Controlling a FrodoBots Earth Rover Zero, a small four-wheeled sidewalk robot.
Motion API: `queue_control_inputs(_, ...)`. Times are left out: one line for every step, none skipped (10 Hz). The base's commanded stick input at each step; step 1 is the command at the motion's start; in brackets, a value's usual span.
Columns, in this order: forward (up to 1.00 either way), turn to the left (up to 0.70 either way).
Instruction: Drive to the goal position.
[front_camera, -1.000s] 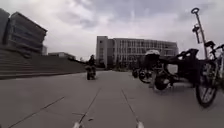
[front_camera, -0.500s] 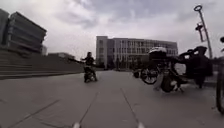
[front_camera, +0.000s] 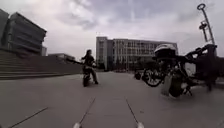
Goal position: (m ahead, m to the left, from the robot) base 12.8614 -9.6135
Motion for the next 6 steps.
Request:
queue_control_inputs(0.70,0.00)
queue_control_inputs(0.70,0.00)
queue_control_inputs(0.70,0.00)
queue_control_inputs(0.70,0.00)
queue_control_inputs(0.70,0.09)
queue_control_inputs(0.70,0.27)
